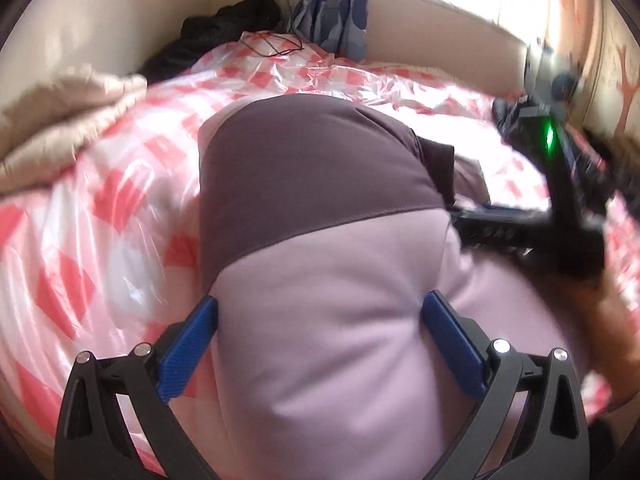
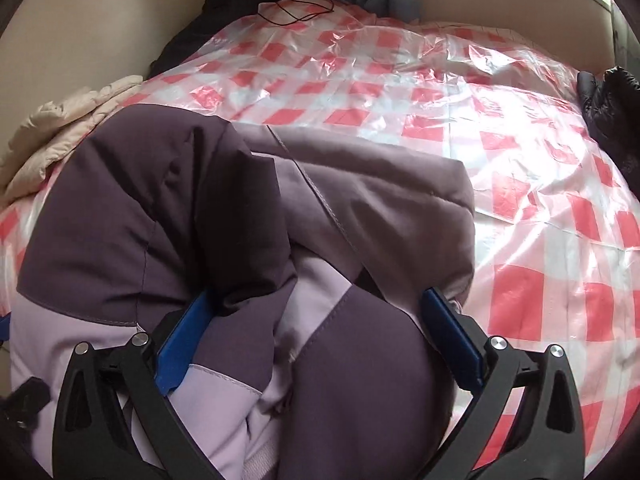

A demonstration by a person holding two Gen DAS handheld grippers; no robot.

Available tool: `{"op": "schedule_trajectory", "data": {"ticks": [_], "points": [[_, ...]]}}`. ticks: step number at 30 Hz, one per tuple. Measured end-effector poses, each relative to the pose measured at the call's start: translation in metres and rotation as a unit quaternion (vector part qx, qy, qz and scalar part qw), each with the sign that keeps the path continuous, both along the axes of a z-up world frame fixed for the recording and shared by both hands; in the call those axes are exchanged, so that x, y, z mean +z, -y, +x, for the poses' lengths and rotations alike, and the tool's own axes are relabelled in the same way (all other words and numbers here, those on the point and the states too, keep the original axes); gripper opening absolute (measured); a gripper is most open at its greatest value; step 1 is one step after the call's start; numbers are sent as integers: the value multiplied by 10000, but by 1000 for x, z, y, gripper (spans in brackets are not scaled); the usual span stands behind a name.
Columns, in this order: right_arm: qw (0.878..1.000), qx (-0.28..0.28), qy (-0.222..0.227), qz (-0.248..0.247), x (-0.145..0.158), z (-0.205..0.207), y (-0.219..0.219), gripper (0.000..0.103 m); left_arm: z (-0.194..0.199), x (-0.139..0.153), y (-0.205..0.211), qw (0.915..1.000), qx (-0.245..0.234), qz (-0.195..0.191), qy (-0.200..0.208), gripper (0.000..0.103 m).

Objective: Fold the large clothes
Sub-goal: 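Lower the folded bundle onto the bed and open both tools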

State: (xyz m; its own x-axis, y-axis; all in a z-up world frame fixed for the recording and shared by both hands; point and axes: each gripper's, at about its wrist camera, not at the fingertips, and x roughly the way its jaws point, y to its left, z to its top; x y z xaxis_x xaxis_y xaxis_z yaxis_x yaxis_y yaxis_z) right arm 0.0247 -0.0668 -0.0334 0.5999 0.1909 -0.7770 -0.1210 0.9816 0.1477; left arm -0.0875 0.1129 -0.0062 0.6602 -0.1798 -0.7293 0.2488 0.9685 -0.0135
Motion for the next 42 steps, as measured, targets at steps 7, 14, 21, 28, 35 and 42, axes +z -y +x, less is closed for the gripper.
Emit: {"op": "schedule_trajectory", "data": {"ticks": [7, 14, 21, 28, 35, 42], "points": [[9960, 24, 727, -521, 72, -92, 6, 97, -2, 2, -7, 9999, 48, -38, 115, 97], [9995, -296, -90, 61, -13, -117, 26, 97, -9, -2, 3, 9995, -32, 184, 235, 97], [9992, -365, 156, -102, 33, -150, 30, 97, -8, -1, -5, 9998, 49, 33, 208, 97], [9989, -408, 47, -212, 3, -158, 26, 97, -12, -3, 3, 9994, -32, 182, 297, 97], [9989, -401, -72, -229, 13, -157, 30, 97, -11, -2, 2, 9994, -15, 180, 299, 97], [9989, -295, 108, -351, 9, -181, 23, 97, -15, -2, 2, 9993, -47, 133, 345, 97]]}}
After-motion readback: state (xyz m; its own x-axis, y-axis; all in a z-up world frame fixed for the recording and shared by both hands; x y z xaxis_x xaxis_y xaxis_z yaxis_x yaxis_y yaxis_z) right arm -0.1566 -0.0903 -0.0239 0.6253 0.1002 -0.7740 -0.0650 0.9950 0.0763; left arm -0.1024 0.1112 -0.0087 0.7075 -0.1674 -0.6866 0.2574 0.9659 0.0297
